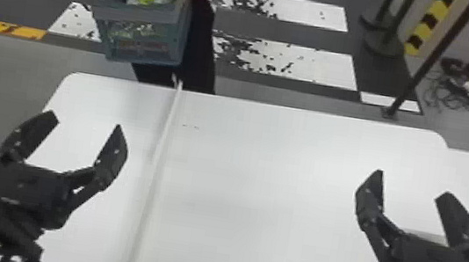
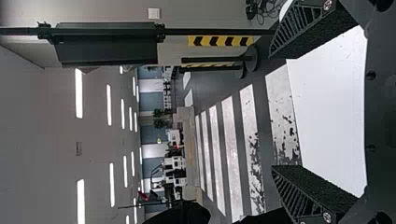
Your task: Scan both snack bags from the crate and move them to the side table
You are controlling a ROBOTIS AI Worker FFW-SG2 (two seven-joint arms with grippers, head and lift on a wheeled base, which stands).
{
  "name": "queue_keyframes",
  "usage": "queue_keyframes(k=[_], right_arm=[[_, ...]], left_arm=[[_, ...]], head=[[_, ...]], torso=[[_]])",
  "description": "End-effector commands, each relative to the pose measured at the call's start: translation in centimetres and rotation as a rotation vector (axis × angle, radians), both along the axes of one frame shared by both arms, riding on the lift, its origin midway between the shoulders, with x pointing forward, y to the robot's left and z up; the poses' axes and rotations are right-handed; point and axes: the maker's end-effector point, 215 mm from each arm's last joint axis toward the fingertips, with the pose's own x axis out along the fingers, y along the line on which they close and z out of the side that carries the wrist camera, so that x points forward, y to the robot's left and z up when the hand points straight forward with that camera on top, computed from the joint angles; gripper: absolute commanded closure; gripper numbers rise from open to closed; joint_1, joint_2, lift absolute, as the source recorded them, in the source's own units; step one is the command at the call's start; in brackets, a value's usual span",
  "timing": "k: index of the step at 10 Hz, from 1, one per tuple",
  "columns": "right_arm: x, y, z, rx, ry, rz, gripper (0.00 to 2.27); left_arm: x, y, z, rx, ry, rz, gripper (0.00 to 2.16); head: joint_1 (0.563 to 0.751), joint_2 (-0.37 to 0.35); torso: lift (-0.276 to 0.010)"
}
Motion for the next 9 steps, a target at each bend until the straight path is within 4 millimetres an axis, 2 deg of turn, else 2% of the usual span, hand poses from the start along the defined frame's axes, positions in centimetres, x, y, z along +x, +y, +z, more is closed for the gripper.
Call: queue_keyframes(k=[1,9], right_arm=[[0.01,0.00,0.04,0.000,-0.001,0.000,0.08],[0.05,-0.24,0.03,-0.001,0.000,-0.013,0.07]], left_arm=[[0.01,-0.02,0.17,0.001,-0.005,-0.002,0.06],[0.07,-0.27,0.26,0.020,-0.010,-0.005,0.07]], head=[[0.695,-0.021],[0.695,-0.024]], torso=[[-0.029],[-0.029]])
